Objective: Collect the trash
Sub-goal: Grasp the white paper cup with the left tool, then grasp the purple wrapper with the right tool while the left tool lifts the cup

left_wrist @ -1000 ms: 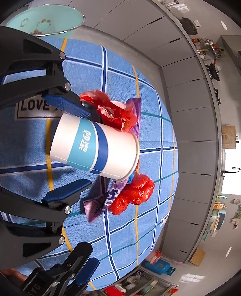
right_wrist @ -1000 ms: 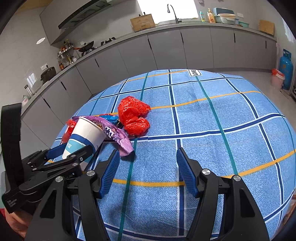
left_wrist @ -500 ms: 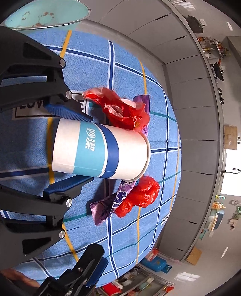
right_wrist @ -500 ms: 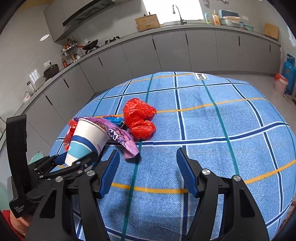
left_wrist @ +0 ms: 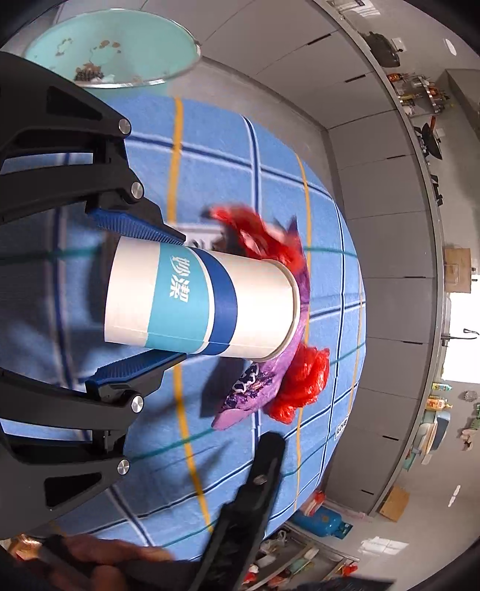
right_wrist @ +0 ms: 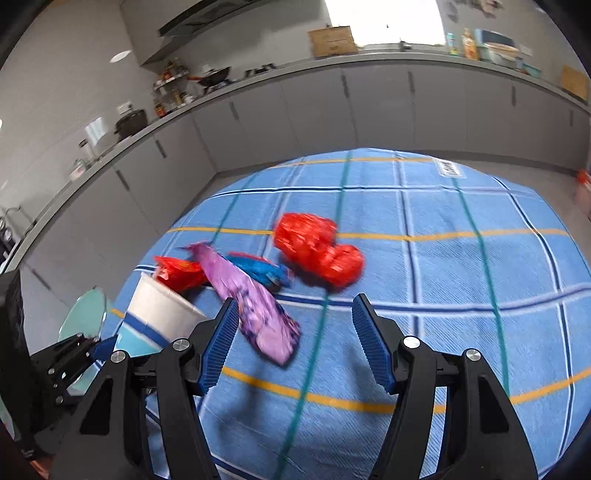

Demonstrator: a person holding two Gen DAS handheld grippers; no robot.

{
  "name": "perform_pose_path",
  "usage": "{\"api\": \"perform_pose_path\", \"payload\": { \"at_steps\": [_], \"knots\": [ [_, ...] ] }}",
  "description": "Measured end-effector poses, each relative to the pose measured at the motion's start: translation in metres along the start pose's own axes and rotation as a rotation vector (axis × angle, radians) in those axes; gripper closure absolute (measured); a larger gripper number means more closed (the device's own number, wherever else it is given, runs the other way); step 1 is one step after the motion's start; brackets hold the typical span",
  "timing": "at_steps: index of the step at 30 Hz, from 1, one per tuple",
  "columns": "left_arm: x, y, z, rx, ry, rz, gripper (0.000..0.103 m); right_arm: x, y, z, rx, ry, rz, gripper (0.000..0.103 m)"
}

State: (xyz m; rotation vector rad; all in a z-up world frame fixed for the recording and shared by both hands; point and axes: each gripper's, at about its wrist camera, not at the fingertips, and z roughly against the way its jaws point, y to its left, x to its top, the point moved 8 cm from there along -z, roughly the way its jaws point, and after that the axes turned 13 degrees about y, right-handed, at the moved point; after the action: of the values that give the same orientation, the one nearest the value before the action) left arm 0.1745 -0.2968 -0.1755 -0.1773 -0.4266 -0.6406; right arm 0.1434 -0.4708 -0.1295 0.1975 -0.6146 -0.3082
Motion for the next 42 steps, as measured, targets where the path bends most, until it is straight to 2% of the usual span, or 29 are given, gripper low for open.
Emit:
{"api": "perform_pose_path", "payload": {
  "at_steps": [3,9,15,21,23,25,26,30,36,42],
  "knots": [
    [-0.012,0.010,0.005,0.002,0.008,-0.002,0.047,0.003,0.011,-0.007,0.044,0.031,0.030,0.039],
    [-0.031,0.032,0.016,-0.002,-0.001,0.043,0.047,0.001,0.028,-0.020,0.057,0.067,0.077,0.039],
    [-0.039,0.050,0.027,0.036,-0.024,0.079,0.047,0.002,0.061,-0.047,0.082,0.114,0.177,0.039],
    [-0.032,0.066,0.039,0.049,-0.053,0.116,0.047,0.000,0.079,-0.069,0.039,0.170,0.223,0.065],
    [-0.032,0.070,0.042,0.043,-0.062,0.124,0.047,-0.002,0.080,-0.069,0.026,0.178,0.218,0.081],
    [-0.033,0.071,0.044,0.038,-0.069,0.130,0.047,-0.005,0.081,-0.066,0.030,0.181,0.214,0.087],
    [-0.033,0.072,0.046,0.036,-0.073,0.132,0.047,-0.006,0.082,-0.064,0.022,0.177,0.213,0.093],
    [-0.033,0.073,0.054,0.036,-0.096,0.139,0.047,-0.011,0.084,-0.047,0.002,0.151,0.196,0.096],
    [-0.034,0.077,0.070,0.042,-0.127,0.145,0.047,-0.016,0.091,-0.010,-0.025,0.053,0.178,0.098],
    [-0.037,0.075,0.085,0.037,-0.155,0.147,0.047,-0.019,0.105,0.014,0.002,0.007,0.157,0.098]
  ]
}}
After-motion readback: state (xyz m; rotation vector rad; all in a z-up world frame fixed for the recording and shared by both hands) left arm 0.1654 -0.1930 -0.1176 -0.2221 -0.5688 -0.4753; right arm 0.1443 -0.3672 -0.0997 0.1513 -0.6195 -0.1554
